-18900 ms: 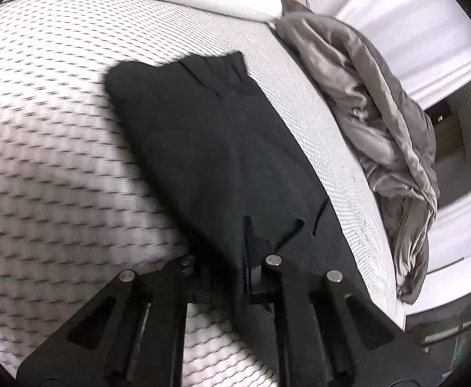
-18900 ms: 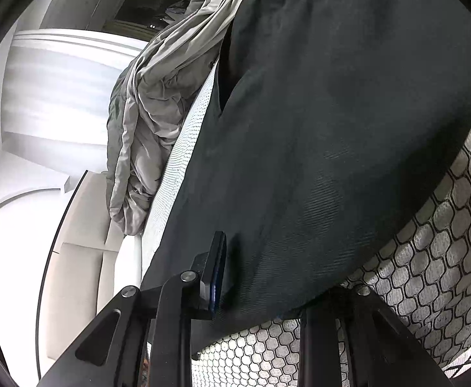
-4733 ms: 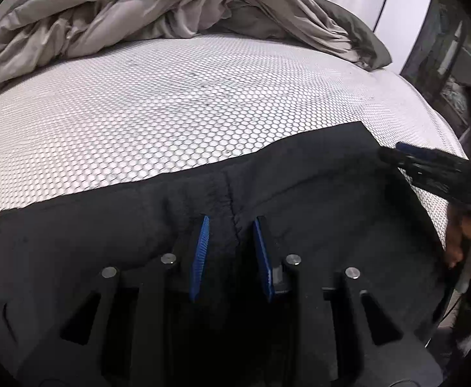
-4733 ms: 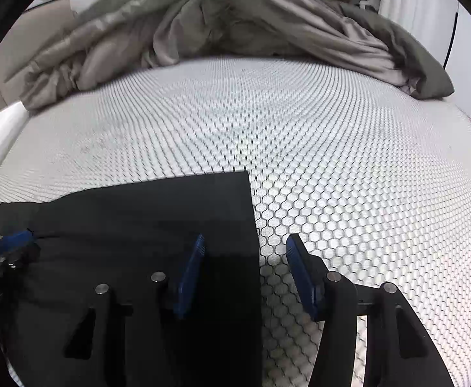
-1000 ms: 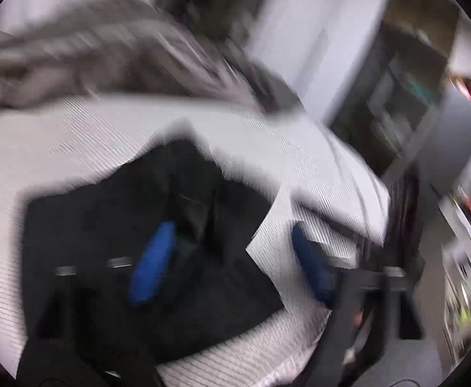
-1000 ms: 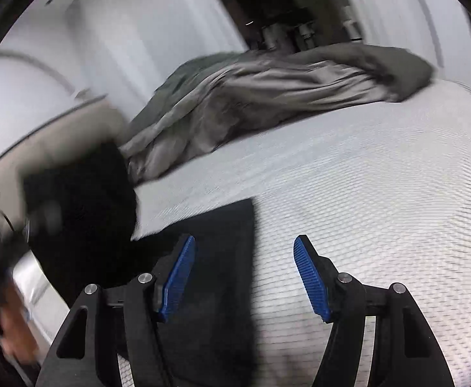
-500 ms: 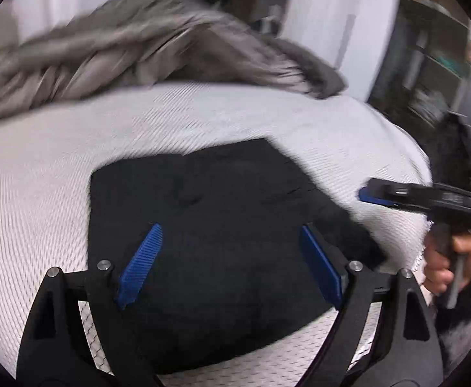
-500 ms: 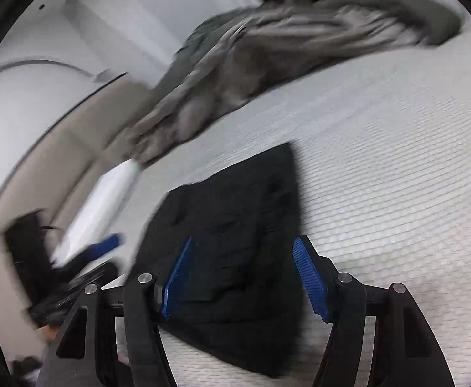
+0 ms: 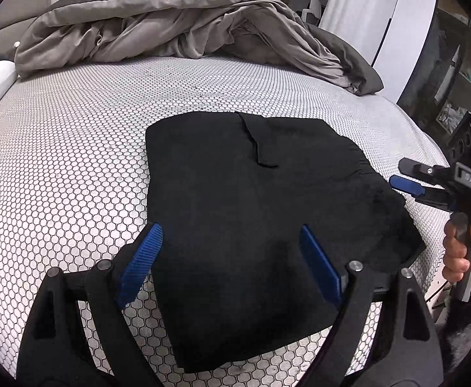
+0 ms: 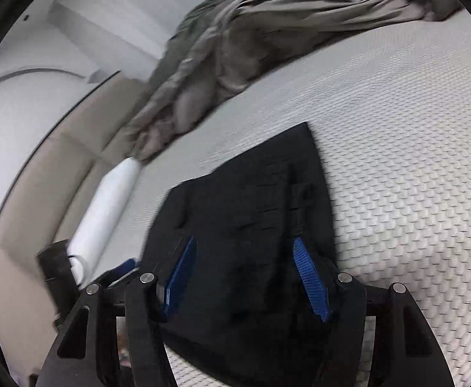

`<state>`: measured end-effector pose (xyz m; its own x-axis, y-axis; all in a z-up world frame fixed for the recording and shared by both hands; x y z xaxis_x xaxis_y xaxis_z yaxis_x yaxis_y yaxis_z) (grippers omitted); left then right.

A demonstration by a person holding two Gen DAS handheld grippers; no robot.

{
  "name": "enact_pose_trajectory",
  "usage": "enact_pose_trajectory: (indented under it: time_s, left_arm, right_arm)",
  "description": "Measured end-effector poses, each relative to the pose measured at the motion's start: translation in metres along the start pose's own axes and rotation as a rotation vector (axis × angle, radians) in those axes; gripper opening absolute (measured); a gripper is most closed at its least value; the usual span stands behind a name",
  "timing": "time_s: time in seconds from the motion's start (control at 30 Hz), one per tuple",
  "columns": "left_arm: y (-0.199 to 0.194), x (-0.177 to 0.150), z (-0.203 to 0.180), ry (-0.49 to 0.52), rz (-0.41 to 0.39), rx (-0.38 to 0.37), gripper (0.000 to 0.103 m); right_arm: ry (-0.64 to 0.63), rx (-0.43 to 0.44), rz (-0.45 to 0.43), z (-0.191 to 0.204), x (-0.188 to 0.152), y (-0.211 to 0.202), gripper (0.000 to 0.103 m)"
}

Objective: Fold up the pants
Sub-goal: 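Open both tools and release the folded pants onto the bed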

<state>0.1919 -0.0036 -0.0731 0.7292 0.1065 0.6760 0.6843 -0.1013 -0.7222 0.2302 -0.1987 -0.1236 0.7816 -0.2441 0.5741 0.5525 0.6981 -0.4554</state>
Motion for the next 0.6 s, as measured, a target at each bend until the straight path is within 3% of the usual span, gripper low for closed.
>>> enact_pose_trajectory:
  time_s: [0.17,0.3,0.4,0.6]
  left_arm:
    - [0.002,0.001,-0.005,0.01,0.01,0.018,0.085]
    - [0.002,0.002,-0.005,0.012,0.008,0.019,0.085]
    - [0.002,0.0,-0.005,0.02,0.01,0.024,0.085]
    - [0.002,-0.001,-0.008,0.039,0.011,0.04,0.085]
  right_arm:
    - [-0.062,0.035,0.039,0.012,-0.006,0.009,0.065]
    - [-0.025,0.16,0.024,0.029,-0.003,0.004,0.065]
    - [-0.006,0.109,0.034,0.019,-0.004,0.005,0.065]
    - [0.099,0.163,0.067,0.005,-0.006,0.022,0.065]
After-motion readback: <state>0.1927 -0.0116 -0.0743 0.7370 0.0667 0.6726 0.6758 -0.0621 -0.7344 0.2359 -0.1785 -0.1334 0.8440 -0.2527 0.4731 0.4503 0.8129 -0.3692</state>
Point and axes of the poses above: each gripper's, at about its wrist camera, not at the fingertips, and y roughly the way its jaws point, z to its left, x to its top, the point moved 10 cm from there along y, roughly the way its jaws point, and after that the axes turned 7 degrees about x, right-handed, at the moved point
